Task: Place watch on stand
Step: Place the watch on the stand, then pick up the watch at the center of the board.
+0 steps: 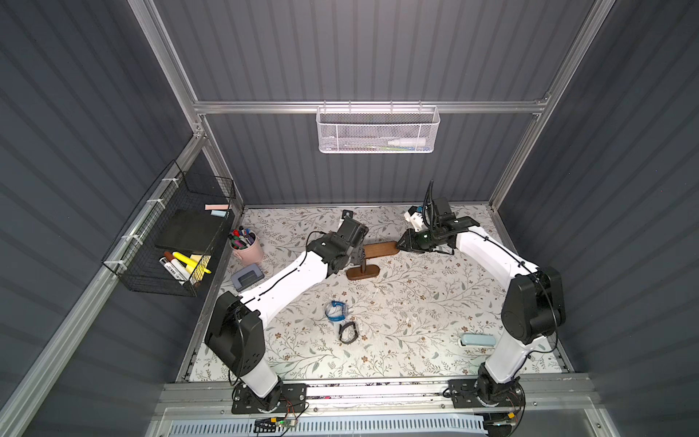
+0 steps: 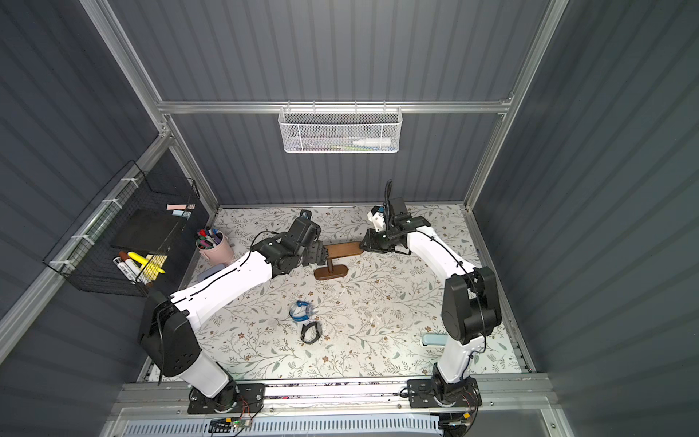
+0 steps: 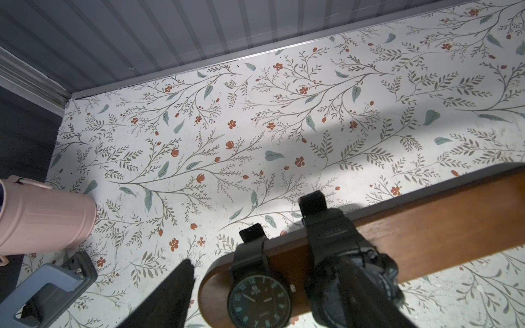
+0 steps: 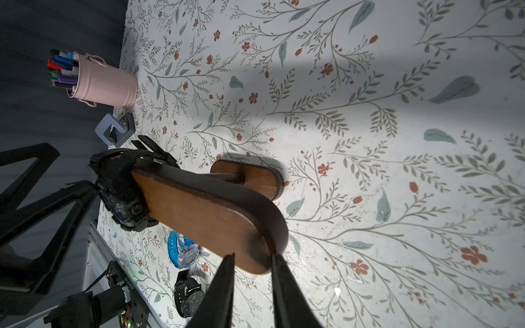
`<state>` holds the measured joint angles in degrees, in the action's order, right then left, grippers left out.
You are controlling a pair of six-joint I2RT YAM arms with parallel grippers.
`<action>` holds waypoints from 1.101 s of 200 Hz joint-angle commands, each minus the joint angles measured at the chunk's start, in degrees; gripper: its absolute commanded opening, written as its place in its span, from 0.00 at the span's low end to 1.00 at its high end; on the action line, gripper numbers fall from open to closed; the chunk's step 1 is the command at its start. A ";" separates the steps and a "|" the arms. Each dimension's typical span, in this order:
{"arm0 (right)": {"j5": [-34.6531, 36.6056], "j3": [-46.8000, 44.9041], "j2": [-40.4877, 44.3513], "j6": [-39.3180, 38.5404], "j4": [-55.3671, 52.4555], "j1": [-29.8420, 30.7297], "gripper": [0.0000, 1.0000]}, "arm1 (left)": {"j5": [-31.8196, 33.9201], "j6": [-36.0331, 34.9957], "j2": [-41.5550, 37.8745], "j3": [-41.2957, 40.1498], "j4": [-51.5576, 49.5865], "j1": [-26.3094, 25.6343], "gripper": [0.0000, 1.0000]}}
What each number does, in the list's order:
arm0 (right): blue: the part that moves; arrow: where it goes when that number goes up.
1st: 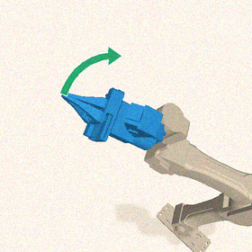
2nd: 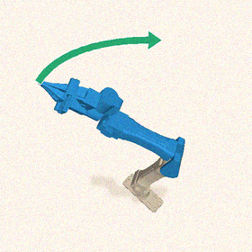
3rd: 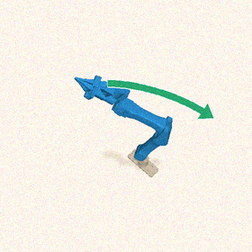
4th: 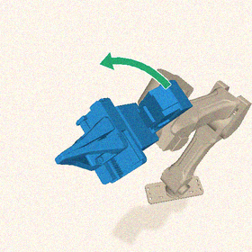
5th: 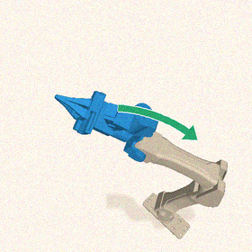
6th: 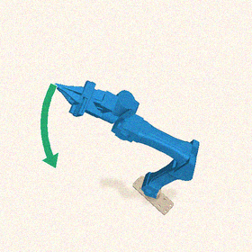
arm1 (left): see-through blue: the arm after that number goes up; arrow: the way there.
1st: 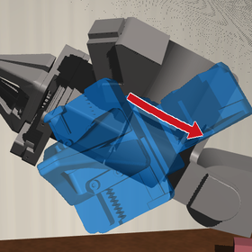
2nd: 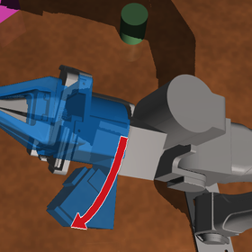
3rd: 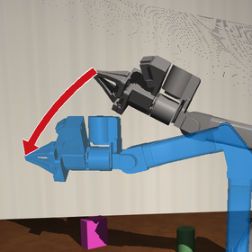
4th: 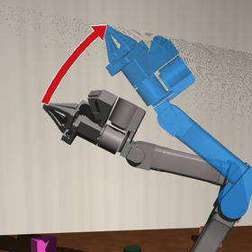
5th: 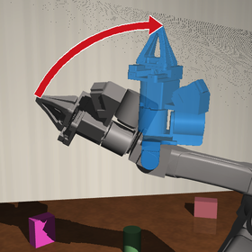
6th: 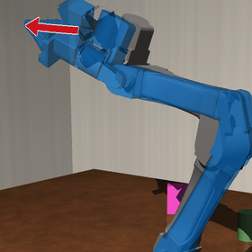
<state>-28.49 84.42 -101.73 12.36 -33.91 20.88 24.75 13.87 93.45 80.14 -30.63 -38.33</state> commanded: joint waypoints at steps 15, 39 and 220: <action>0.10 1.10 -0.52 -0.98 -1.67 -0.14 0.36 | -0.17 -1.26 -2.69 2.40 -0.83 -0.39 0.80; 1.69 0.62 1.01 -1.54 -1.60 -0.15 0.49 | -2.72 -1.27 -7.16 1.01 -0.94 -0.35 0.73; 24.62 -20.36 23.37 24.29 12.71 37.38 0.61 | -16.31 19.12 -27.53 -41.23 2.60 -0.63 0.44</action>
<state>-8.05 63.66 -73.91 30.96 -25.30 54.61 10.39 30.39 66.94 43.46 -34.89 -38.59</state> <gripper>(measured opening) 0.610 0.443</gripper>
